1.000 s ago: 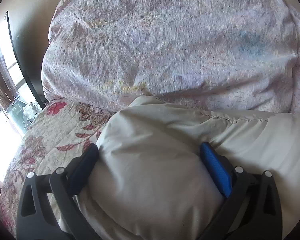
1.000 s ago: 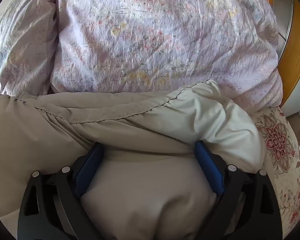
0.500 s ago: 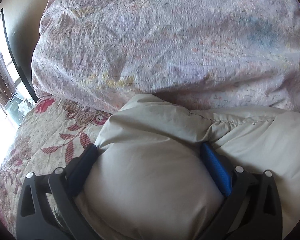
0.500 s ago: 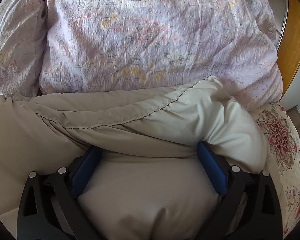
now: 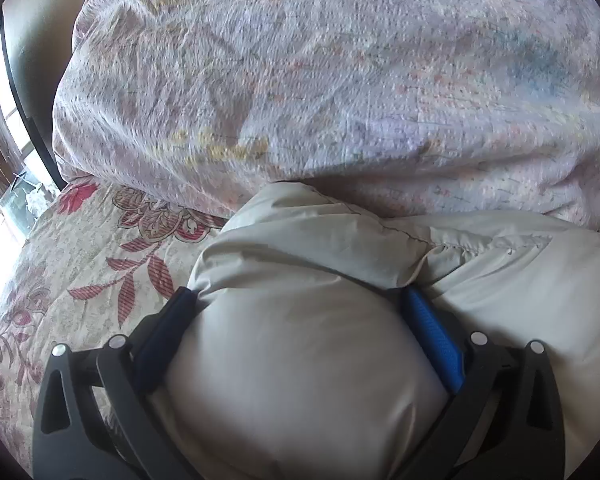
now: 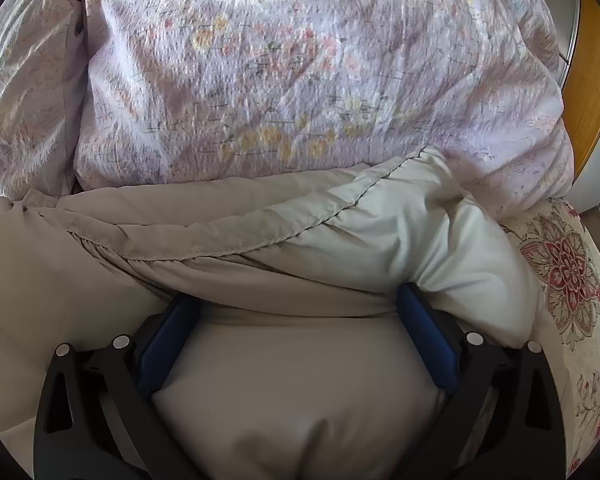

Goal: Fold large clothes

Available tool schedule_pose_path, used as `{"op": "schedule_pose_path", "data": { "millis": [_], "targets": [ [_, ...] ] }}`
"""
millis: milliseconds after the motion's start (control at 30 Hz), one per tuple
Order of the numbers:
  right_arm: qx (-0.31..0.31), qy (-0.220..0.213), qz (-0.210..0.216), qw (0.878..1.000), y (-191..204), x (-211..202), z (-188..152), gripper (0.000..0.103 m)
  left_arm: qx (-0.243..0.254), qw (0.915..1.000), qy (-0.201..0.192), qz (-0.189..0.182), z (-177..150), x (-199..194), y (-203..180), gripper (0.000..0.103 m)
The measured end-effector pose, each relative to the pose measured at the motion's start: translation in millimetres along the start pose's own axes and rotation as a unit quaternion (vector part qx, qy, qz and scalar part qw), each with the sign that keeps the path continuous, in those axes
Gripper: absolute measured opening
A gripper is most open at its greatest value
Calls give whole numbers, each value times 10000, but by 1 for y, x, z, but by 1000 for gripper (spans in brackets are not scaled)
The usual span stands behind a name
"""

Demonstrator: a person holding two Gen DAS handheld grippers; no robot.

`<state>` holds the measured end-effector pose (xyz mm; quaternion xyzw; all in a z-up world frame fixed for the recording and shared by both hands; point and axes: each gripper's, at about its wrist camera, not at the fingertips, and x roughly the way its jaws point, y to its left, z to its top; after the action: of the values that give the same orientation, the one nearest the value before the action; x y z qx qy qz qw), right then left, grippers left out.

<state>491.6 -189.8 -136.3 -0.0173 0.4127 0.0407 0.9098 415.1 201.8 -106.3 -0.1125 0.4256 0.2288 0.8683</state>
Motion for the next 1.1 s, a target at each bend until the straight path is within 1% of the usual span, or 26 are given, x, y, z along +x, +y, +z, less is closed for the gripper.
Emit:
{"op": "schedule_pose_path", "data": {
  "millis": [167,333,433,500,600,667,700,767,833,900,967,1033,1067,1100],
  "targets": [
    [78,-13,100,9999,-3,-1,-1,100,-93,9999,26,-111,1,2,4,101],
    [129,-47,153,9998,-10,1,2,100,-149,9998,4,-137,0,2,10,101],
    [160,-99,156,9997,-14,1,3,100,-146,9999,-26,-82,-1,0,15,101],
    [171,-147,120,9997,-16,-3,2,100,-113,9999,-32,24,-1,-3,13,101],
    [190,-267,79,9994,-21,-20,-7,99,56,9995,-17,307,-4,-18,12,101],
    [164,-427,176,9988,-28,-37,-15,96,223,9995,-68,225,-12,-39,16,101],
    [156,-567,287,9979,-34,-49,-21,96,349,9992,-147,161,-18,-54,19,101],
    [269,-771,644,9946,-52,-71,-33,96,593,9973,-383,201,-27,-77,24,101],
    [444,-812,898,9916,-71,-82,-41,94,762,9945,-643,307,-35,-94,33,101],
    [642,-722,955,9907,-86,-84,-44,93,721,9951,-647,213,-38,-97,43,101],
    [739,-454,974,9915,-87,-75,-45,93,485,9977,-451,120,-38,-89,53,101],
    [583,-242,745,9952,-75,-69,-51,94,177,9995,-255,-99,-42,-76,62,101],
    [487,-193,610,9968,-70,-63,-51,96,61,9996,-185,-212,-45,-71,63,101],
    [470,-182,563,9971,-69,-58,-51,97,-9,9995,-153,-264,-46,-65,67,101]
  ]
}}
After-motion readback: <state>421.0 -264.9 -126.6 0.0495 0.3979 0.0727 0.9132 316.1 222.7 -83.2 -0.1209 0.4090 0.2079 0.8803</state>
